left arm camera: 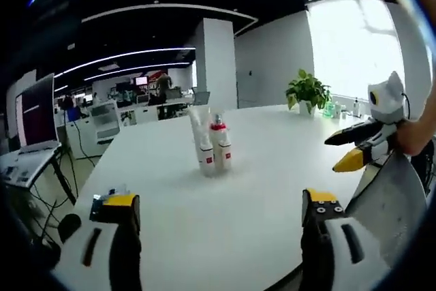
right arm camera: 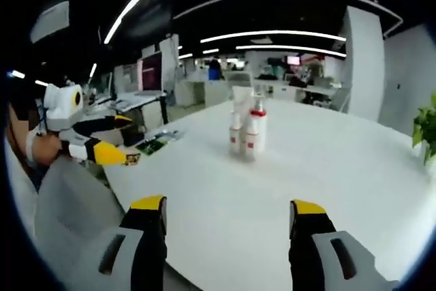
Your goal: Arrange the skincare products in the storage area until every visible bottle or jar stands upright without overlapping.
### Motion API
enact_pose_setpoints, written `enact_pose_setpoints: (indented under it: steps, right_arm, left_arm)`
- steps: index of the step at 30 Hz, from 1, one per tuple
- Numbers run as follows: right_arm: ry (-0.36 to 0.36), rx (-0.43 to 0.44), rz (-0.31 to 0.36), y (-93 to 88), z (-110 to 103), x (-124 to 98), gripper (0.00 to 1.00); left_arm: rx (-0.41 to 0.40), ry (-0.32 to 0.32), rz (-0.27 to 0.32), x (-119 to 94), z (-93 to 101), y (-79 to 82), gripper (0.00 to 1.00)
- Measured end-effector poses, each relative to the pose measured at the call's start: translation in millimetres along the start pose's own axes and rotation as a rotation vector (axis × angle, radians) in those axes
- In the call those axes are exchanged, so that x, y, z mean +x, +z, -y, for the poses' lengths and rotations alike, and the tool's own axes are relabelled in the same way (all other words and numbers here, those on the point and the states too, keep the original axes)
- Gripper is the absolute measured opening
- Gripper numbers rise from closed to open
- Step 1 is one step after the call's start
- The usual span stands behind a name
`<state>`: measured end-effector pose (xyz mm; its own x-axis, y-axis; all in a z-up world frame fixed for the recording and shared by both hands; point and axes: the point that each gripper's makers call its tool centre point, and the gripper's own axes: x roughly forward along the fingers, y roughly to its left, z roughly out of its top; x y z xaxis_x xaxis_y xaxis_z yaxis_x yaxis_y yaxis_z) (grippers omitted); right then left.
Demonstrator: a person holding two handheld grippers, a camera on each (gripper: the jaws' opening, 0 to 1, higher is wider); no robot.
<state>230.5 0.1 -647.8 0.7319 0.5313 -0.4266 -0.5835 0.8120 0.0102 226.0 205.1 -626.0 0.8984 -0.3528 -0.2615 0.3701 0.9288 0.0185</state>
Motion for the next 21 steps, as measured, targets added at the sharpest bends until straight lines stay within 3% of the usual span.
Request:
enact_pose_setpoints:
  steps: [3,7,18,21]
  right_arm:
    - [-0.014,0.000,0.015,-0.8,2,6,0.77]
    - [-0.031,-0.059,-0.013,-10.8,0,14,0.83]
    - [-0.048,-0.029,0.013,-7.5,6,13,0.99]
    - [-0.046,-0.028,0.000,-9.8,5,14,0.99]
  left_arm:
    - [0.015,-0.011,0.015,1,3.9,0.5,0.98]
    - [0.030,-0.036,0.003,2,11.3,-2.7,0.99]
    - [0.037,-0.025,-0.029,5,9.8,-10.8,0.96]
    - [0.043,-0.020,-0.035,5,9.2,-11.9,0.96]
